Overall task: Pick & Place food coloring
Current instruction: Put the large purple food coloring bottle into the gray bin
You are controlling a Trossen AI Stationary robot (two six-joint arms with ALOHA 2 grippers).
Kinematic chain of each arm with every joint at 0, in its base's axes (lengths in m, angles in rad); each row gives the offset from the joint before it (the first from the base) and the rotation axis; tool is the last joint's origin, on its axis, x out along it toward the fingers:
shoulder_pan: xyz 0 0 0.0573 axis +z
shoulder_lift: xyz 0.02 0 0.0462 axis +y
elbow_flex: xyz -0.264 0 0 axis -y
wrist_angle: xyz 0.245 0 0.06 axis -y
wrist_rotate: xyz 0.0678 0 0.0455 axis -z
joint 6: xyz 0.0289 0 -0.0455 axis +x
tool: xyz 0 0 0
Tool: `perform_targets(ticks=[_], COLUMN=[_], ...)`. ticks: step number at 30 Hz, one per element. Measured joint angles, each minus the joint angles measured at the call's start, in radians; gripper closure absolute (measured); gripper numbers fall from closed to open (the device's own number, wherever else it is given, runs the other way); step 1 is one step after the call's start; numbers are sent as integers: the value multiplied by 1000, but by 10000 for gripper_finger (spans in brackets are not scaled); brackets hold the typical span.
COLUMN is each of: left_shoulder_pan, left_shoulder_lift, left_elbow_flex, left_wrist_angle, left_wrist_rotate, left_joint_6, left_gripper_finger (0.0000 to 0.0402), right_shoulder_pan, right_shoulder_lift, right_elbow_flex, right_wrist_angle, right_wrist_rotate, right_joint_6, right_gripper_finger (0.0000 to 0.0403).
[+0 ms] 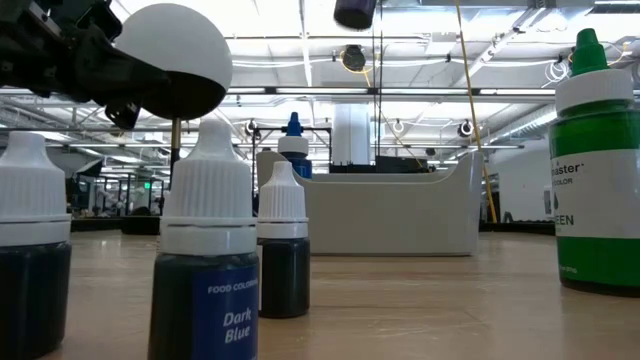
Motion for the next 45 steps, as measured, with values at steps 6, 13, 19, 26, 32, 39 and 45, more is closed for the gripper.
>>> perform_targets(ticks=[6,13,19,26,32,39,45], left_shoulder_pan=[-26,-26,-26,-26,-26,-26,-26], left_shoulder_lift=[0,0,0,0,0,0,0], left_elbow_flex=[0,0,0,0,0,0,0], left_wrist_angle=[0,2,3,3,2,4,19], left_wrist_rotate=[-2,-2,-3,-3,-3,-10,-13], left_joint_6=[9,30,37,37,40,46,63], left_gripper_finger=[364,364,364,364,364,364,364], right_shoulder_pan=[-59,-94,-126,-154,-171,-197,-203], right_shoulder_lift=[43,113,164,195,196,196,249], right_elbow_flex=[-2,-1,-1,-32,-137,-178,-179], right_wrist_angle=[-22,-3,19,44,209,227,251], right_wrist_rotate=[-2,-54,-51,-51,-49,-50,-51], right_joint_6=[-12,-30,-2,39,64,116,134], right_gripper_finger=[290,289,291,287,292,290,292])
